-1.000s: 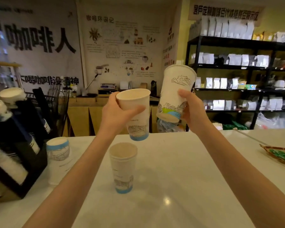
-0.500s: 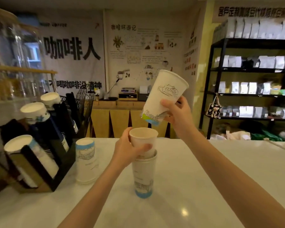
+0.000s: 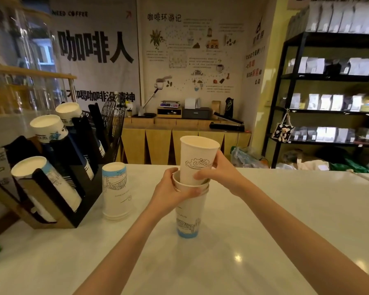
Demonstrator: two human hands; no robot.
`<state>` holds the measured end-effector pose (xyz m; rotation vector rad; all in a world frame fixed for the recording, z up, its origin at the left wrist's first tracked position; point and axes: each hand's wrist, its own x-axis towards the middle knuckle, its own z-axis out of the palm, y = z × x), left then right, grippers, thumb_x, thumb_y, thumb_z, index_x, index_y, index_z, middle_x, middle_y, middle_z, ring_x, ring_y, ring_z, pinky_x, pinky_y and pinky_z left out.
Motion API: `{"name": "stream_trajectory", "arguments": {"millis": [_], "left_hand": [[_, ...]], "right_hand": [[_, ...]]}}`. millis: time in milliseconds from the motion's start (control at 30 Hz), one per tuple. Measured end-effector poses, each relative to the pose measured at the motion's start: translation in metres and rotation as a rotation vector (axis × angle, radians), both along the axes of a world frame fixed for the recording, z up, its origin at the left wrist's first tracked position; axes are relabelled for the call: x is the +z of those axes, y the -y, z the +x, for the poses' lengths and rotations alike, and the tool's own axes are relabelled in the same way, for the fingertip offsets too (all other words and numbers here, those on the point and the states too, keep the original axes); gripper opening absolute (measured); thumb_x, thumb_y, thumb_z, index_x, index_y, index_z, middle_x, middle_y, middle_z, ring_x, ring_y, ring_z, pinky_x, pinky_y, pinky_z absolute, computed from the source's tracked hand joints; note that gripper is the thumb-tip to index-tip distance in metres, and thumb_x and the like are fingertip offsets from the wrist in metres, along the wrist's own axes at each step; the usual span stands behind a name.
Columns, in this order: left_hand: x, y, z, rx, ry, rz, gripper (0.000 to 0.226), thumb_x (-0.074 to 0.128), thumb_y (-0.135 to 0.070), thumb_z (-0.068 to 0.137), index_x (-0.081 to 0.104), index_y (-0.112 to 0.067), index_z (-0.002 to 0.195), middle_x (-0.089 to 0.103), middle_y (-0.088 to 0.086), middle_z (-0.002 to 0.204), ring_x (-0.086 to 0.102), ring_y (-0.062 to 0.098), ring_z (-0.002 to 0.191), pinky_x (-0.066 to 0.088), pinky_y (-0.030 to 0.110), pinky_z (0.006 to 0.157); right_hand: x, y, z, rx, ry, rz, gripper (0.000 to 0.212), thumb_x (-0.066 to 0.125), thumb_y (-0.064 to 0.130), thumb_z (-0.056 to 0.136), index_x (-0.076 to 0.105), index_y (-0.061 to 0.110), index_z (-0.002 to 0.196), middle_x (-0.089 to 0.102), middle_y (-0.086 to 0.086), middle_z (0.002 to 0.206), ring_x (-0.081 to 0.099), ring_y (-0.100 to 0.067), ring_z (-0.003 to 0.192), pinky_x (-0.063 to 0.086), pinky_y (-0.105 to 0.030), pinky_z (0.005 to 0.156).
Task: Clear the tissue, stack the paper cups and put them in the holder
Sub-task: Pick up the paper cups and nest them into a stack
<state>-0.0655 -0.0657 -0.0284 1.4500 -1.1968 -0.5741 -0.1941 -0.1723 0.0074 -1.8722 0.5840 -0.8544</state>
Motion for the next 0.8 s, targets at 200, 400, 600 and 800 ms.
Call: {"name": "stream_trajectory", "arguments": {"millis": [200, 400, 600, 800], "left_hand": [[-0.007, -0.001, 0.001, 0.020, -0.017, -0.018, 0.086, 0.082, -0.036, 0.052, 0.037, -0.023, 0.125, 0.052, -0.014, 0.105, 0.051, 0.002, 0.094, 0.041, 0.013, 0.064], [-0.012, 0.001, 0.004, 0.025, 0.019, -0.032, 0.087, 0.083, -0.036, 0.052, 0.036, -0.026, 0.125, 0.048, -0.012, 0.111, 0.046, 0.008, 0.101, 0.038, 0.012, 0.065], [-0.015, 0.000, 0.005, 0.014, 0.075, -0.026, 0.097, 0.082, -0.038, 0.052, 0.028, -0.027, 0.132, 0.048, -0.007, 0.123, 0.044, 0.011, 0.108, 0.045, 0.019, 0.078], [-0.007, -0.004, 0.009, 0.039, 0.272, -0.023, 0.105, 0.083, -0.035, 0.052, 0.023, -0.027, 0.138, 0.035, 0.001, 0.143, 0.037, 0.021, 0.128, 0.039, 0.038, 0.099]], "right_hand": [[-0.016, -0.002, -0.003, 0.023, -0.186, 0.026, 0.078, 0.079, 0.032, 0.058, 0.039, 0.027, 0.124, 0.051, 0.003, 0.123, 0.050, -0.016, 0.112, 0.046, -0.028, 0.084], [-0.028, -0.004, -0.008, 0.060, -0.202, 0.077, 0.070, 0.079, 0.033, 0.062, 0.044, 0.027, 0.122, 0.053, 0.003, 0.124, 0.051, -0.016, 0.113, 0.047, -0.038, 0.096], [-0.042, -0.001, -0.012, 0.212, -0.195, 0.226, 0.079, 0.077, 0.026, 0.064, 0.038, 0.024, 0.132, 0.053, 0.001, 0.130, 0.052, -0.017, 0.117, 0.048, -0.036, 0.096], [-0.071, 0.001, -0.014, 0.282, -0.251, 0.339, 0.086, 0.076, 0.006, 0.062, 0.033, 0.024, 0.134, 0.050, 0.000, 0.131, 0.051, -0.016, 0.118, 0.048, -0.033, 0.093]]}}
